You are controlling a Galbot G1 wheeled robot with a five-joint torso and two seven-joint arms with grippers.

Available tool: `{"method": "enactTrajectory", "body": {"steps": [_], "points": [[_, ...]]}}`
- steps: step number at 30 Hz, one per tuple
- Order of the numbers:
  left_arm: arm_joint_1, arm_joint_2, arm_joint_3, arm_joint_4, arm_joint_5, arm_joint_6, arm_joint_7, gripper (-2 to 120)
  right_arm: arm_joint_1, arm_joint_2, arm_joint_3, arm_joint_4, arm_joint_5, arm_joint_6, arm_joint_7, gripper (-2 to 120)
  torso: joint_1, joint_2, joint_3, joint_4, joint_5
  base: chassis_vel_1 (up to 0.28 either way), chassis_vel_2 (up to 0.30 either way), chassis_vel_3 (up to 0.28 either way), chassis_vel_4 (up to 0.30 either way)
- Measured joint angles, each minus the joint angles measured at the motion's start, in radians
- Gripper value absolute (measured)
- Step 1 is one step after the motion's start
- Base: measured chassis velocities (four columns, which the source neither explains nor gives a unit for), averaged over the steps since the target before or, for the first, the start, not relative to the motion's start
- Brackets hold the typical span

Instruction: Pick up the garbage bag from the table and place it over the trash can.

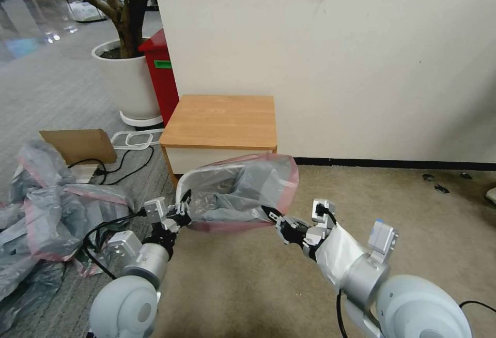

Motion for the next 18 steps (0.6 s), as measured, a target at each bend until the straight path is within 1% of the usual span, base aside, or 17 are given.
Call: {"method": "enactTrajectory", "body": {"steps": [10,18], "points": [[0.003,0.004,-0.043,-0.012,-0.087,0.023,-0.006,5,-0.028,-0.010,0.025,0.001,-0.001,0.014,0.019,0,0.000,0.000,0.000,0.0000,-0.0001,0.000,0.000,0.000,0.000],[0.012,0.007,-0.048,-0.020,-0.101,0.030,-0.006,5,-0.027,0.002,0.030,0.004,-0.031,0.015,0.022,0,0.000,0.000,0.000,0.0001,-0.0001,0.000,0.000,0.000,0.000]]}}
